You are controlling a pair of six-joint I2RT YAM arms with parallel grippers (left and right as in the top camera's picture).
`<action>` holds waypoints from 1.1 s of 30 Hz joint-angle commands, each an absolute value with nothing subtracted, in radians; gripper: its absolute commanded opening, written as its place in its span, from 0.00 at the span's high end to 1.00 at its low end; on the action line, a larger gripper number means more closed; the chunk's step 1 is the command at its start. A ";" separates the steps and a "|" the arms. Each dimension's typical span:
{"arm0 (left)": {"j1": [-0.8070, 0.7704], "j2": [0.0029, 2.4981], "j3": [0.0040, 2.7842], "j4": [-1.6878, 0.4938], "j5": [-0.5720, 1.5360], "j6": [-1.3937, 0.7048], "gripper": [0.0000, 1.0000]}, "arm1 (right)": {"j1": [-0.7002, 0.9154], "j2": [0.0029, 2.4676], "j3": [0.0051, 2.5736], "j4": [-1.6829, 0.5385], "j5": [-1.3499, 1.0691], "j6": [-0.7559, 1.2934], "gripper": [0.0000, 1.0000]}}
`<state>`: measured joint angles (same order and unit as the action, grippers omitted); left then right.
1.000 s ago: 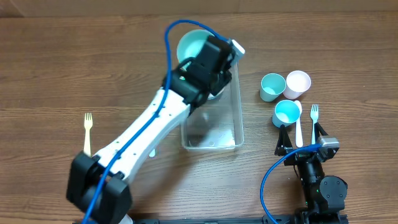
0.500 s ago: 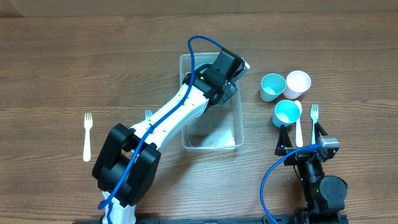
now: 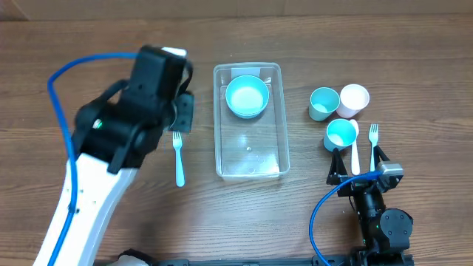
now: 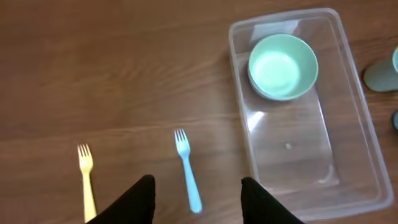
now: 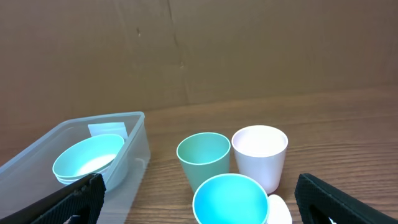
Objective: Pack container
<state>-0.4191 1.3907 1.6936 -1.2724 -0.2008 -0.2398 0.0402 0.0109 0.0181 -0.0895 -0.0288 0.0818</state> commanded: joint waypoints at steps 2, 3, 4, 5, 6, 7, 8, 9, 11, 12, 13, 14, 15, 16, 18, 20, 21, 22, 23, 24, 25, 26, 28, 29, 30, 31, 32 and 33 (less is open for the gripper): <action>-0.420 1.270 1.388 -1.203 -0.145 -0.400 0.55 | 0.046 0.004 0.008 -0.082 -0.028 0.080 0.00; -0.420 1.225 1.281 -1.134 -0.146 -0.430 0.54 | 0.046 0.004 0.008 -0.082 -0.028 0.080 0.00; -0.419 1.172 1.150 -1.033 -0.152 -0.456 0.53 | 0.046 0.004 0.008 -0.082 -0.028 0.080 0.00; -0.419 1.127 1.016 -0.922 -0.179 -0.485 0.51 | 0.046 0.004 0.008 -0.082 -0.028 0.080 0.00; -0.419 1.108 0.929 -0.855 -0.197 -0.507 0.51 | 0.046 0.004 0.008 -0.082 -0.028 0.080 0.00; -0.419 1.098 0.826 -0.778 -0.223 -0.537 0.50 | 0.046 0.004 0.008 -0.082 -0.028 0.080 0.00; -0.419 1.099 0.731 -0.702 -0.257 -0.574 0.50 | 0.046 0.004 0.008 -0.082 -0.028 0.080 0.00; -0.419 1.100 0.634 -0.613 -0.304 -0.615 0.50 | 0.046 0.004 0.008 -0.082 -0.028 0.080 0.00; -0.419 1.099 0.415 -0.361 -0.404 -0.720 0.46 | 0.046 0.004 0.008 -0.082 -0.028 0.080 0.00; -0.419 1.099 0.364 -0.282 -0.404 -0.718 0.39 | 0.046 0.004 0.008 -0.082 -0.028 0.080 0.00; -0.419 1.100 0.336 -0.245 -0.411 -0.718 0.34 | 0.046 0.004 0.008 -0.082 -0.028 0.080 0.00; -0.419 1.100 0.317 -0.228 -0.431 -0.718 0.28 | 0.046 0.004 0.008 -0.082 -0.028 0.080 0.00; -0.419 1.100 0.304 -0.222 -0.459 -0.718 0.27 | 0.046 0.004 0.008 -0.082 -0.028 0.080 0.00; -0.419 1.100 0.298 -0.219 -0.471 -0.719 0.27 | 0.046 0.004 0.008 -0.082 -0.028 0.080 0.00; -0.419 1.100 0.298 -0.198 -0.471 -0.718 0.25 | 0.046 0.004 0.008 -0.082 -0.028 0.080 0.00; -0.419 1.100 0.298 -0.165 -0.475 -0.688 0.22 | 0.046 0.004 0.008 -0.082 -0.028 0.080 0.00; -0.419 1.100 0.298 -0.145 -0.475 -0.656 0.21 | 0.046 0.004 0.008 -0.082 -0.028 0.080 0.00; -0.419 1.100 0.298 -0.115 -0.474 -0.626 0.21 | 0.046 0.004 0.008 -0.082 -0.028 0.080 0.00; -0.419 1.100 0.298 -0.080 -0.471 -0.595 0.21 | 0.046 0.004 0.008 -0.082 -0.028 0.080 0.00; -0.419 1.100 0.298 -0.051 -0.463 -0.555 0.20 | 0.046 0.004 0.008 -0.082 -0.028 0.080 0.00; -0.419 1.100 0.298 -0.022 -0.441 -0.508 0.21 | 0.046 0.004 0.008 -0.082 -0.028 0.080 0.00; -0.417 1.100 0.300 0.009 -0.391 -0.447 0.25 | 0.046 0.004 0.008 -0.082 -0.028 0.080 0.00; -0.373 1.100 0.358 -0.039 -0.257 -0.422 0.43 | 0.046 0.004 0.008 -0.082 -0.028 0.080 0.00; -0.310 1.105 0.449 -0.159 -0.162 -0.423 0.47 | 0.046 0.004 0.008 -0.082 -0.028 0.080 0.00; -0.252 1.118 0.532 -0.266 -0.109 -0.423 0.46 | 0.046 0.004 0.008 -0.082 -0.028 0.080 0.00; -0.200 1.142 0.608 -0.358 -0.076 -0.422 0.45 | 0.046 0.004 0.008 -0.082 -0.028 0.080 0.00; -0.167 1.164 0.655 -0.416 -0.078 -0.418 0.43 | 0.046 0.004 0.008 -0.082 -0.028 0.080 0.00; -0.131 1.199 0.684 -0.447 -0.077 -0.398 0.42 | 0.046 0.004 0.008 -0.082 -0.028 0.080 0.00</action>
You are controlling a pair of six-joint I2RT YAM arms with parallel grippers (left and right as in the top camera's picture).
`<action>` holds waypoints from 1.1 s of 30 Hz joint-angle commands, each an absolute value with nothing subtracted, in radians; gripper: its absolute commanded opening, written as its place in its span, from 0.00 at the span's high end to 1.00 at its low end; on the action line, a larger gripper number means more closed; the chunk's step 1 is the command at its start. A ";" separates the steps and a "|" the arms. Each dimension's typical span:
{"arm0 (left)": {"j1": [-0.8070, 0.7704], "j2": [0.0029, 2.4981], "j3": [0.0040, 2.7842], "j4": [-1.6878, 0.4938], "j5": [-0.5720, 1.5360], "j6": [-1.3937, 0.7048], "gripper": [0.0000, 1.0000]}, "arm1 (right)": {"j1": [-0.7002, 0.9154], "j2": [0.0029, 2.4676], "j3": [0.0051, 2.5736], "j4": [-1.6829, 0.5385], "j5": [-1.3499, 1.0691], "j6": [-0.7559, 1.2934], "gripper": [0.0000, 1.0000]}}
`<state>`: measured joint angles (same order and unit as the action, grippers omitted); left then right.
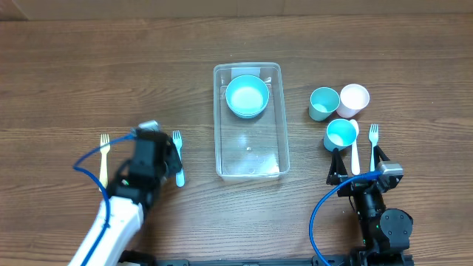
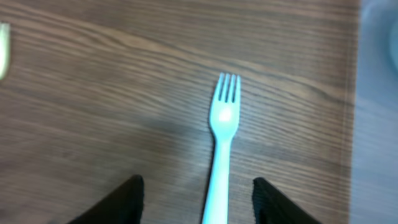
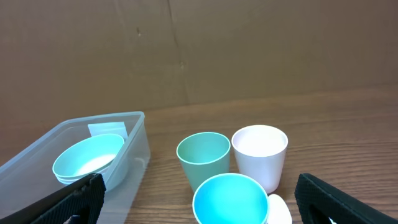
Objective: Pack container
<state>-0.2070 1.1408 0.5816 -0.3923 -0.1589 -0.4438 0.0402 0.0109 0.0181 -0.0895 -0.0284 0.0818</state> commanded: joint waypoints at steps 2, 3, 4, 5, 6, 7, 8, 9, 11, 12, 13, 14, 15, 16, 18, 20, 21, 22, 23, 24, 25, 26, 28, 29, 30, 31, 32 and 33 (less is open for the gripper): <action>-0.076 1.288 0.699 -0.462 -0.052 -0.391 0.39 | 0.046 0.004 0.008 -0.082 -0.028 0.080 0.00; -0.053 1.348 0.699 -0.459 -0.022 -0.376 0.34 | 0.046 0.004 0.008 -0.082 -0.028 0.080 0.00; -0.035 1.405 0.699 -0.452 -0.017 -0.376 0.28 | 0.046 0.004 0.008 -0.082 -0.028 0.080 0.00; -0.022 1.454 0.701 -0.444 -0.017 -0.376 0.25 | 0.046 0.004 0.008 -0.082 -0.028 0.080 0.00; -0.012 1.494 0.709 -0.440 -0.017 -0.376 0.21 | 0.046 0.004 0.008 -0.082 -0.028 0.080 0.00; -0.009 1.508 0.715 -0.440 -0.017 -0.377 0.20 | 0.046 0.004 0.008 -0.082 -0.028 0.080 0.00; -0.007 1.514 0.724 -0.440 -0.017 -0.376 0.18 | 0.046 0.004 0.008 -0.082 -0.028 0.080 0.00; -0.007 1.513 0.735 -0.441 -0.017 -0.376 0.15 | 0.046 0.004 0.008 -0.082 -0.028 0.080 0.00; -0.007 1.513 0.765 -0.450 -0.002 -0.376 0.12 | 0.046 0.004 0.008 -0.082 -0.028 0.080 0.00; -0.007 1.513 0.783 -0.463 0.004 -0.366 0.14 | 0.046 0.004 0.008 -0.082 -0.028 0.080 0.00; -0.007 1.513 0.817 -0.502 0.004 -0.335 0.17 | 0.046 0.004 0.008 -0.082 -0.028 0.080 0.00; -0.007 1.513 0.890 -0.583 -0.007 -0.301 0.18 | 0.046 0.004 0.008 -0.082 -0.028 0.080 0.00; -0.007 1.513 0.947 -0.640 -0.011 -0.282 0.17 | 0.046 0.004 0.008 -0.082 -0.028 0.080 0.00; -0.007 1.513 1.019 -0.707 -0.010 -0.258 0.15 | 0.046 0.004 0.008 -0.082 -0.028 0.080 0.00; -0.007 1.513 1.259 -0.893 -0.031 -0.186 0.13 | 0.046 0.004 0.008 -0.082 -0.028 0.080 0.00; -0.007 1.513 1.400 -0.981 -0.065 -0.181 0.09 | 0.046 0.004 0.008 -0.082 -0.028 0.080 0.00; -0.007 1.513 1.513 -1.037 -0.055 -0.179 0.00 | 0.046 0.004 0.008 -0.082 -0.028 0.080 0.00; -0.007 1.512 1.589 -1.077 -0.051 -0.179 0.00 | 0.046 0.004 0.008 -0.082 -0.028 0.080 0.00; -0.007 1.510 1.628 -1.104 -0.051 -0.179 0.00 | 0.046 0.004 0.008 -0.082 -0.028 0.080 0.00; -0.007 1.509 1.652 -1.117 -0.052 -0.179 0.00 | 0.046 0.004 0.008 -0.082 -0.028 0.080 0.00; -0.007 1.509 1.652 -1.115 -0.056 -0.179 0.00 | 0.046 0.004 0.008 -0.082 -0.028 0.080 0.00; -0.007 1.509 1.652 -1.115 -0.061 -0.179 0.00 | 0.046 0.004 0.008 -0.082 -0.028 0.080 0.00; -0.007 1.509 1.652 -1.116 -0.062 -0.179 0.00 | 0.046 0.004 0.008 -0.082 -0.028 0.080 0.00; -0.007 1.509 1.652 -1.115 -0.062 -0.179 0.00 | 0.046 0.004 0.008 -0.082 -0.028 0.080 0.00; -0.007 1.509 1.652 -1.115 -0.062 -0.179 0.00 | 0.046 0.004 0.008 -0.082 -0.028 0.080 0.00; -0.007 1.509 1.652 -1.116 -0.062 -0.179 0.00 | 0.046 0.004 0.008 -0.082 -0.028 0.080 0.00; -0.007 1.509 1.652 -1.116 -0.062 -0.179 0.00 | 0.046 0.004 0.008 -0.082 -0.028 0.080 0.00; -0.007 1.509 1.652 -1.115 -0.062 -0.179 0.00 | 0.046 0.004 0.008 -0.082 -0.028 0.080 0.00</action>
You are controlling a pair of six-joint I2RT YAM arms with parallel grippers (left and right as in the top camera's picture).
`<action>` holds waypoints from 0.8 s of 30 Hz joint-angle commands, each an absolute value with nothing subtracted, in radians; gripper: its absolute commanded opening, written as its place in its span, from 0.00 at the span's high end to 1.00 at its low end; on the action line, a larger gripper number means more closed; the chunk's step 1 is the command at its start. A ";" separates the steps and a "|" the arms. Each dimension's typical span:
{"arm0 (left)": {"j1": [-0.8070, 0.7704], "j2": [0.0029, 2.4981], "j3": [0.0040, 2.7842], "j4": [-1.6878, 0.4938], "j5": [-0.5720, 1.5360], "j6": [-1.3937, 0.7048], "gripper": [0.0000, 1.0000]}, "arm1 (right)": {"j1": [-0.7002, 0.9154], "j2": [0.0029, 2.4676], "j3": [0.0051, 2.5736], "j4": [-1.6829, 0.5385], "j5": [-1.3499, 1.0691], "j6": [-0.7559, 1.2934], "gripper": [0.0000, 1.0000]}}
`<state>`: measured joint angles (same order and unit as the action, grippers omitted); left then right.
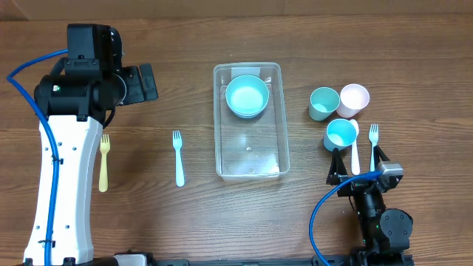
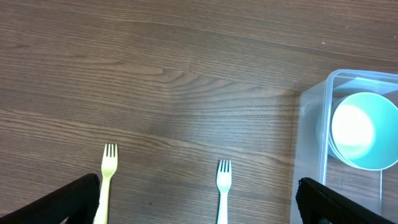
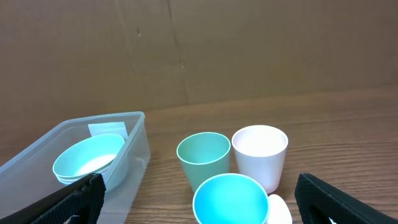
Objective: Pack container
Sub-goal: 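Reach the right gripper to the light-blue cup and grasp it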
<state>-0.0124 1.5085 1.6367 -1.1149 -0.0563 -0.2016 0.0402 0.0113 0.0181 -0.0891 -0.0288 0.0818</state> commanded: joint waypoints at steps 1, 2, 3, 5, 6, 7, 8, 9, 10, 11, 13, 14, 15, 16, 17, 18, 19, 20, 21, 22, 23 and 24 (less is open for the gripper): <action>-0.007 1.509 1.652 -1.116 -0.062 -0.179 0.00 | 0.046 0.004 0.008 -0.082 -0.028 0.080 0.00; -0.007 1.509 1.652 -1.116 -0.062 -0.179 0.00 | 0.046 0.004 0.008 -0.082 -0.028 0.080 0.00; -0.007 1.510 1.652 -1.116 -0.062 -0.179 0.00 | 0.046 0.004 0.008 -0.082 -0.028 0.080 0.00; -0.007 1.510 1.652 -1.115 -0.062 -0.179 0.00 | 0.046 0.004 0.008 -0.082 -0.028 0.080 0.00; -0.007 1.510 1.652 -1.115 -0.062 -0.179 0.00 | 0.046 0.004 0.008 -0.082 -0.028 0.080 0.00; -0.007 1.510 1.652 -1.116 -0.062 -0.179 0.00 | 0.046 0.004 0.008 -0.082 -0.028 0.080 0.00; -0.007 1.510 1.652 -1.116 -0.062 -0.179 0.00 | 0.046 0.004 0.008 -0.082 -0.028 0.080 0.00; -0.007 1.510 1.652 -1.115 -0.062 -0.179 0.00 | 0.046 0.004 0.008 -0.082 -0.028 0.080 0.00; -0.007 1.510 1.652 -1.116 -0.062 -0.179 0.00 | 0.046 0.004 0.008 -0.081 -0.012 0.073 0.00; -0.007 1.510 1.652 -1.116 -0.062 -0.179 0.00 | 0.046 0.004 0.008 -0.076 0.023 0.074 0.00; -0.007 1.510 1.652 -1.116 -0.062 -0.179 0.00 | 0.046 0.004 0.017 -0.001 -0.047 0.078 0.00; -0.007 1.510 1.652 -1.116 -0.062 -0.179 0.00 | 0.046 0.004 0.046 -0.010 -0.050 0.079 0.00; -0.007 1.510 1.652 -1.115 -0.062 -0.179 0.00 | 0.046 0.012 0.149 -0.081 -0.027 0.102 0.00; -0.007 1.510 1.652 -1.116 -0.062 -0.179 0.00 | 0.046 0.031 0.219 -0.139 0.009 0.104 0.00; -0.007 1.510 1.652 -1.115 -0.062 -0.179 0.00 | 0.045 0.056 0.281 -0.187 0.037 0.104 0.00; -0.007 1.510 1.652 -1.115 -0.062 -0.179 0.00 | 0.044 0.143 0.428 -0.299 0.087 0.104 0.00; -0.007 1.510 1.652 -1.116 -0.062 -0.179 0.00 | 0.044 0.231 0.540 -0.388 0.097 0.104 0.00; -0.007 1.510 1.652 -1.116 -0.062 -0.179 0.00 | 0.044 0.329 0.654 -0.472 0.096 0.104 0.00; -0.007 1.510 1.652 -1.116 -0.062 -0.179 0.00 | 0.044 0.458 0.794 -0.565 0.096 0.104 0.00; -0.007 1.510 1.652 -1.116 -0.062 -0.179 0.00 | 0.044 0.527 0.864 -0.614 0.096 0.104 0.00; -0.007 1.510 1.652 -1.115 -0.062 -0.179 0.00 | 0.044 0.601 0.943 -0.672 0.095 0.104 0.00; -0.007 1.510 1.652 -1.115 -0.062 -0.179 0.00 | 0.044 0.707 1.053 -0.759 0.083 0.104 0.00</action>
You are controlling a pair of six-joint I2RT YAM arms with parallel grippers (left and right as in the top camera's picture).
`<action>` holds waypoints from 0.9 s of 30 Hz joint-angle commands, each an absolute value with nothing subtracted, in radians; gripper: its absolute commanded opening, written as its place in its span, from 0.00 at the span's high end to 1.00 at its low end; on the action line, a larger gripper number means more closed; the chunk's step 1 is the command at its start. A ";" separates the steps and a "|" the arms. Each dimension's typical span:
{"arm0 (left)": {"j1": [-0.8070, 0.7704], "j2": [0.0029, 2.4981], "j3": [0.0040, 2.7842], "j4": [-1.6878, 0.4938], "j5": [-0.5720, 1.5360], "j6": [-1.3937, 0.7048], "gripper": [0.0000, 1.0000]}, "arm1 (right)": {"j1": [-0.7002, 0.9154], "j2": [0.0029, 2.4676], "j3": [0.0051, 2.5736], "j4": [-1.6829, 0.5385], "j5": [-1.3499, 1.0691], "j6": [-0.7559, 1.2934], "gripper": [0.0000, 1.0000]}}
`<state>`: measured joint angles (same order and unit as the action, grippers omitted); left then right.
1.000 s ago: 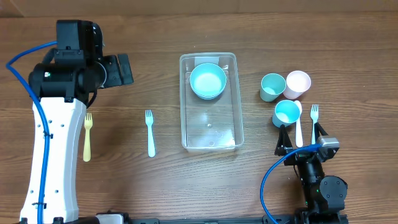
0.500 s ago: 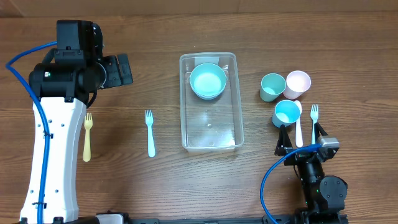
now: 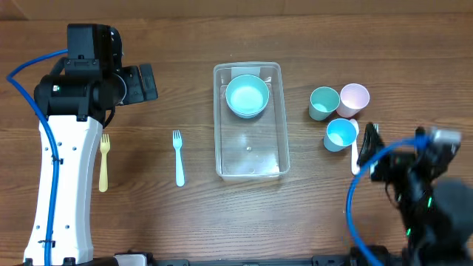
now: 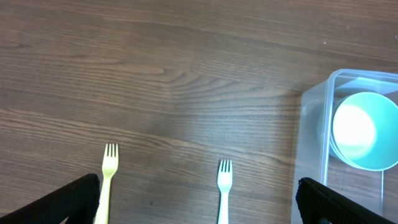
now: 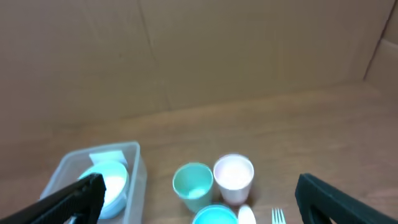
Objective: Pack container
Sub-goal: 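Reach the right gripper to the light-blue cup and grasp it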
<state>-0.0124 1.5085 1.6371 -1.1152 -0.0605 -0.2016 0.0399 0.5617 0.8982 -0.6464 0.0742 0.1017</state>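
Observation:
A clear plastic container (image 3: 219, 122) stands mid-table with a stack of light blue bowls (image 3: 247, 96) at its far end. To its right are a green cup (image 3: 324, 103), a pink cup (image 3: 354, 97) and a blue cup (image 3: 340, 134), with a white spoon (image 3: 355, 151) beside them. The right arm partly hides a pale fork there. Left of the container lie a blue fork (image 3: 178, 157) and a yellow fork (image 3: 103, 161). My left gripper (image 4: 200, 204) hangs open high over both forks. My right gripper (image 5: 204, 202) is open, raised above the cups (image 5: 193, 180).
Brown cardboard walls the far side (image 5: 199, 56). The left arm's white link (image 3: 63, 185) runs along the left edge, next to the yellow fork. Blue cables loop off both arms.
My right arm has risen from its low place at the front right edge, and its camera now looks down on the cups from higher up. The left arm and all objects stay put.
My left gripper was open above the table between the blue fork and the container. Then it was low over the blue fork, still open. Then it stood high at the far left, the fork still lying in place. The right arm stayed parked until now.

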 commanded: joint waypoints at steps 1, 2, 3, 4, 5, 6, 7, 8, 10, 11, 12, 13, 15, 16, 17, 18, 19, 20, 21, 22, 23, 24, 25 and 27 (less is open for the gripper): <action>-0.007 1.510 1.652 -1.116 -0.062 -0.179 0.00 | 0.044 0.775 1.126 -0.818 0.068 0.104 0.00; -0.007 1.510 1.652 -1.116 -0.062 -0.179 0.00 | 0.044 0.838 1.181 -0.869 0.059 0.104 0.00; -0.007 1.510 1.652 -1.116 -0.062 -0.179 0.00 | 0.044 0.888 1.214 -0.912 0.062 0.104 0.00; -0.007 1.510 1.652 -1.116 -0.062 -0.179 0.00 | 0.044 0.912 1.217 -0.910 0.054 0.104 0.00; -0.007 1.510 1.652 -1.115 -0.062 -0.179 0.00 | 0.044 0.934 1.217 -0.939 0.026 0.104 0.00; -0.007 1.509 1.652 -1.116 -0.062 -0.179 0.00 | 0.044 0.949 1.217 -0.967 0.025 0.104 0.00; -0.007 1.510 1.652 -1.116 -0.062 -0.179 0.00 | 0.044 0.966 1.217 -0.995 0.037 0.104 0.00; -0.007 1.510 1.652 -1.115 -0.062 -0.179 0.00 | 0.044 0.998 1.214 -1.018 0.043 0.105 0.00; -0.007 1.510 1.652 -1.116 -0.062 -0.179 0.00 | 0.044 1.081 1.196 -1.021 0.039 0.112 0.00; -0.007 1.510 1.652 -1.116 -0.062 -0.179 0.00 | 0.044 1.172 1.195 -1.039 0.043 0.112 0.00; -0.007 1.510 1.652 -1.116 -0.062 -0.179 0.00 | 0.044 1.232 1.195 -1.043 0.043 0.112 0.05; -0.007 1.510 1.652 -1.116 -0.062 -0.179 0.00 | 0.044 1.296 1.195 -1.040 0.044 0.128 0.09; -0.007 1.510 1.652 -1.115 -0.062 -0.179 0.00 | 0.043 1.373 1.195 -1.031 0.043 0.145 0.16; -0.007 1.510 1.652 -1.116 -0.062 -0.179 0.00 | 0.037 1.398 1.195 -1.031 0.042 0.163 0.19; -0.007 1.510 1.652 -1.115 -0.062 -0.179 0.00 | 0.020 1.430 1.195 -1.031 0.038 0.181 0.22; -0.007 1.510 1.652 -1.116 -0.062 -0.179 0.00 | 0.004 1.443 1.195 -1.026 0.019 0.177 0.22; -0.007 1.510 1.652 -1.116 -0.062 -0.179 0.00 | -0.024 1.450 1.195 -1.019 -0.012 0.154 0.23; -0.007 1.510 1.652 -1.116 -0.062 -0.179 0.00 | -0.060 1.449 1.195 -1.013 -0.030 0.148 0.24; -0.007 1.510 1.652 -1.115 -0.062 -0.179 0.00 | -0.098 1.449 1.195 -1.011 -0.054 0.121 0.24; -0.007 1.510 1.652 -1.116 -0.062 -0.179 0.00 | -0.133 1.450 1.190 -1.012 -0.117 0.060 0.23; -0.007 1.510 1.652 -1.115 -0.062 -0.179 0.00 | -0.148 1.450 1.182 -1.009 -0.149 0.043 0.24; -0.007 1.510 1.652 -1.116 -0.062 -0.179 0.00 | -0.160 1.451 1.166 -0.997 -0.152 0.043 0.24; -0.007 1.510 1.652 -1.115 -0.062 -0.179 0.00 | -0.159 1.452 1.146 -0.979 -0.156 0.044 0.24; -0.007 1.510 1.652 -1.115 -0.062 -0.179 0.00 | -0.159 1.461 1.102 -0.942 -0.177 0.044 0.28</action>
<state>-0.0124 1.5085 1.6371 -1.1156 -0.0612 -0.2016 -0.1574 1.4532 1.1515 -0.9722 -0.1257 0.0662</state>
